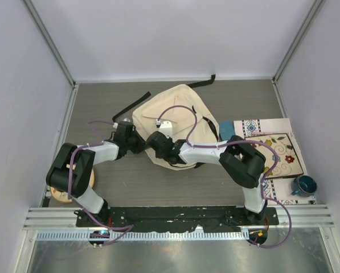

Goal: Pack the student bag
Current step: Zip the student bag at the center of the board.

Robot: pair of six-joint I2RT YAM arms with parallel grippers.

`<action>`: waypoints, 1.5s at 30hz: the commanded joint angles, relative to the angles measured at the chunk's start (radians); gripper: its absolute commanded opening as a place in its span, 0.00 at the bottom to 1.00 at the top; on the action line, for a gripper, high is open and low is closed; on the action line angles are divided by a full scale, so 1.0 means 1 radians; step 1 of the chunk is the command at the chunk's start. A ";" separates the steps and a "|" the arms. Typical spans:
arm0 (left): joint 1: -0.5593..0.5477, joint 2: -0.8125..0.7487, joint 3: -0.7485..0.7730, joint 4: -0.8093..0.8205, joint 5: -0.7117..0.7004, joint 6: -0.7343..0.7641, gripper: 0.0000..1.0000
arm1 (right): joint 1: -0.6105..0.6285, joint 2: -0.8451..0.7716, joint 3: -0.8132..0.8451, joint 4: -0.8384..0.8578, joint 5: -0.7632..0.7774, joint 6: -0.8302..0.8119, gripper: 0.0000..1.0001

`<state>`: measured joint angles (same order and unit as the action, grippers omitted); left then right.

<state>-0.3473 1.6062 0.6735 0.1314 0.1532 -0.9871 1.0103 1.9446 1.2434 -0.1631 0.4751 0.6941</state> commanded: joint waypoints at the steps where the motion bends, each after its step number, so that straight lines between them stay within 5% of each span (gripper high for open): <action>1: 0.005 0.018 -0.031 -0.004 0.005 0.022 0.02 | -0.001 0.002 0.039 -0.024 0.099 -0.001 0.06; 4: 0.005 0.015 -0.037 -0.009 0.005 0.028 0.00 | -0.001 -0.013 0.024 -0.001 0.092 -0.004 0.13; 8: 0.008 0.011 -0.048 -0.019 0.002 0.038 0.00 | -0.001 -0.023 0.022 0.016 0.102 -0.001 0.34; 13: 0.008 -0.006 -0.063 -0.016 0.005 0.036 0.00 | -0.001 0.036 0.082 -0.030 0.134 -0.005 0.35; 24: 0.008 -0.015 -0.074 -0.018 0.003 0.039 0.00 | -0.010 0.091 0.087 -0.062 0.142 0.025 0.28; 31: 0.008 -0.006 -0.066 -0.015 0.008 0.033 0.00 | -0.010 0.068 0.036 -0.036 0.119 0.018 0.01; 34: 0.010 0.004 -0.065 0.010 0.031 0.016 0.21 | -0.004 0.001 -0.011 0.022 0.094 -0.011 0.01; 36: 0.010 -0.002 -0.075 0.062 0.069 -0.013 0.50 | -0.003 -0.038 -0.057 0.065 0.073 -0.015 0.01; 38: 0.010 -0.008 -0.100 0.130 0.089 -0.039 0.69 | -0.003 -0.081 -0.081 0.082 0.060 -0.012 0.01; 45: 0.010 -0.124 -0.150 0.068 0.037 -0.093 0.83 | -0.003 -0.105 -0.117 0.102 0.023 0.024 0.01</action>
<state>-0.3401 1.5455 0.5781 0.3279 0.2504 -1.0679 1.0061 1.8801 1.1332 -0.0834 0.5091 0.7067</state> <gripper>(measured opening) 0.812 0.036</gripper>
